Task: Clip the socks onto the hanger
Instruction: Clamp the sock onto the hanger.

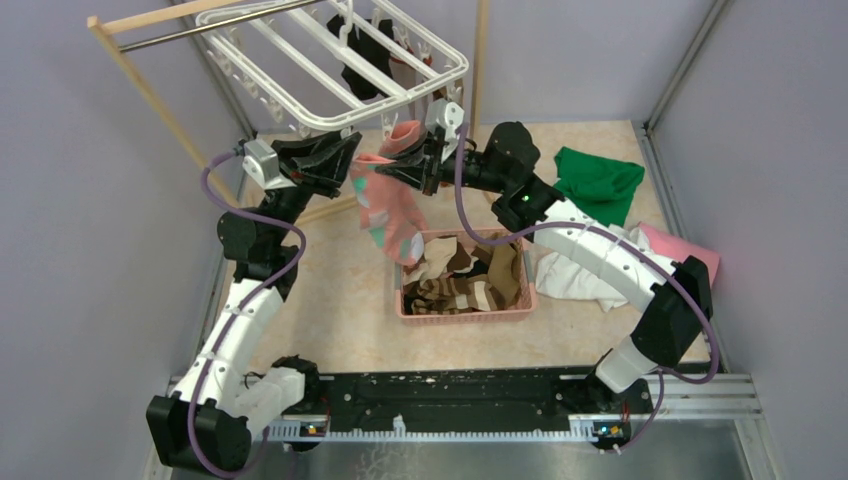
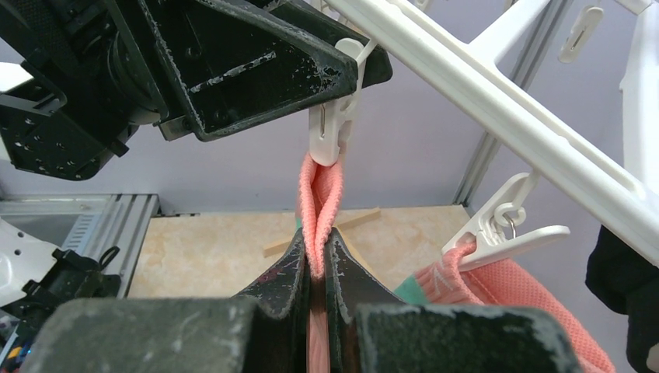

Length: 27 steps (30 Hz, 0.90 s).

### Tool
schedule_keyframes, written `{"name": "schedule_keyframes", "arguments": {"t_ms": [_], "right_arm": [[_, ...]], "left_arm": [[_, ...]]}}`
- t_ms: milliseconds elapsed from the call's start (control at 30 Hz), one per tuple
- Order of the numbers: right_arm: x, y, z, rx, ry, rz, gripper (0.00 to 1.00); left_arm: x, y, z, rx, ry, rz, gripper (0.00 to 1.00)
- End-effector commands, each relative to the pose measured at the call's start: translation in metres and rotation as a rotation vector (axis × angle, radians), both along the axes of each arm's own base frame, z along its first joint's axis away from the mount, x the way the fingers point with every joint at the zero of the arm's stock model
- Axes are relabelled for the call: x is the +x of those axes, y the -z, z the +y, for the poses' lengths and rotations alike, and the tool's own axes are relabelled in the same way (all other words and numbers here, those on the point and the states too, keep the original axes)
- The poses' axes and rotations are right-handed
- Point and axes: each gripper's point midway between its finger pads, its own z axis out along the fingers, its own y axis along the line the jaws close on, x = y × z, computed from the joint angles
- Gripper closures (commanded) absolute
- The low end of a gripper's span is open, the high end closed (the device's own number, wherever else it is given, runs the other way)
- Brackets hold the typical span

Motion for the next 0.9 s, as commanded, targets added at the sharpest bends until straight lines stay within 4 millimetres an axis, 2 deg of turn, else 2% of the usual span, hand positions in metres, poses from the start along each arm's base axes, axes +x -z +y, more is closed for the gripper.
{"name": "schedule_keyframes", "arguments": {"t_ms": [0, 233, 467, 867], "right_arm": [[-0.019, -0.053, -0.015, 0.087, 0.005, -0.135, 1.0], [-0.021, -0.066, -0.027, 0.104, 0.015, -0.191, 1.0], [-0.026, -0.063, -0.033, 0.096, 0.006, -0.19, 1.0], [-0.015, -0.061, -0.018, 0.081, 0.022, -0.207, 1.0]], "left_arm": [[-0.009, -0.007, -0.001, 0.018, 0.004, -0.045, 0.89], [-0.008, -0.007, 0.0, 0.018, -0.01, -0.05, 0.91], [-0.007, -0.01, 0.002, 0.013, -0.016, -0.05, 0.91], [-0.009, -0.016, -0.003, -0.026, 0.046, -0.019, 0.9]]}}
